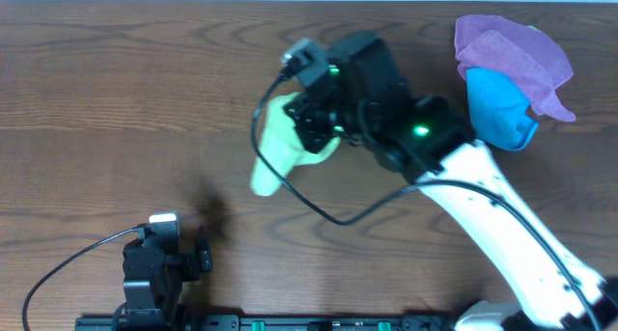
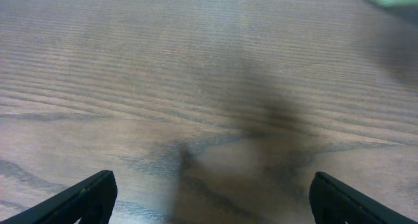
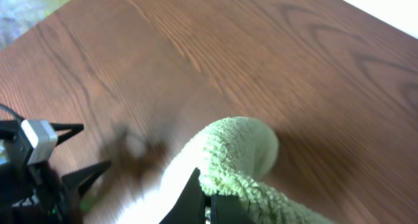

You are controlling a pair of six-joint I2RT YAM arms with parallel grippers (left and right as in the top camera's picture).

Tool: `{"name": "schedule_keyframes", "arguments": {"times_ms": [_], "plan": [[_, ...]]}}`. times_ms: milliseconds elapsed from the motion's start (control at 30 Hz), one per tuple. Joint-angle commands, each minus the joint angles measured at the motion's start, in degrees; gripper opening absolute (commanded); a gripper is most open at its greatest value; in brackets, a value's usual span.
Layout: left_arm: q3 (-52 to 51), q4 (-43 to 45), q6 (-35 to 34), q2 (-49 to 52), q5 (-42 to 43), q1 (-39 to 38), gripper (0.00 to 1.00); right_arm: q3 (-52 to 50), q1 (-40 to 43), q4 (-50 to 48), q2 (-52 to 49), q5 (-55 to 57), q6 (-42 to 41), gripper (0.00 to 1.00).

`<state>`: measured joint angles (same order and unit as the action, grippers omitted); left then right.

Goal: Fold the cloth
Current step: 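Pull the green cloth left and lay it on the table center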

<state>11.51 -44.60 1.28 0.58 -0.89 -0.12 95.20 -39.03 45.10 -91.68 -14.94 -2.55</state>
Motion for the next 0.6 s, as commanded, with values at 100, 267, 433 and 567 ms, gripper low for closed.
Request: {"name": "schedule_keyframes", "arguments": {"times_ms": [100, 267, 433, 567], "plan": [[-1.22, -1.86, -0.44, -0.33, -0.59, -0.31, 0.95, 0.74, 1.6, 0.44, -7.13, 8.26, -0.33, 0.01], [-1.22, -1.88, -0.44, -0.33, -0.59, -0.31, 0.95, 0.74, 9.57, 8.79, -10.01, 18.1, -0.42, 0.77], [-1.22, -1.88, -0.44, -0.33, -0.61, -0.31, 0.95, 0.85, 16.41, 14.25, -6.19, 14.12, -2.58, 0.99], [-1.22, -1.88, -0.44, -0.33, -0.59, -0.31, 0.95, 0.85, 18.01, 16.57, -3.19, 11.69, -2.56, 0.99]]}}
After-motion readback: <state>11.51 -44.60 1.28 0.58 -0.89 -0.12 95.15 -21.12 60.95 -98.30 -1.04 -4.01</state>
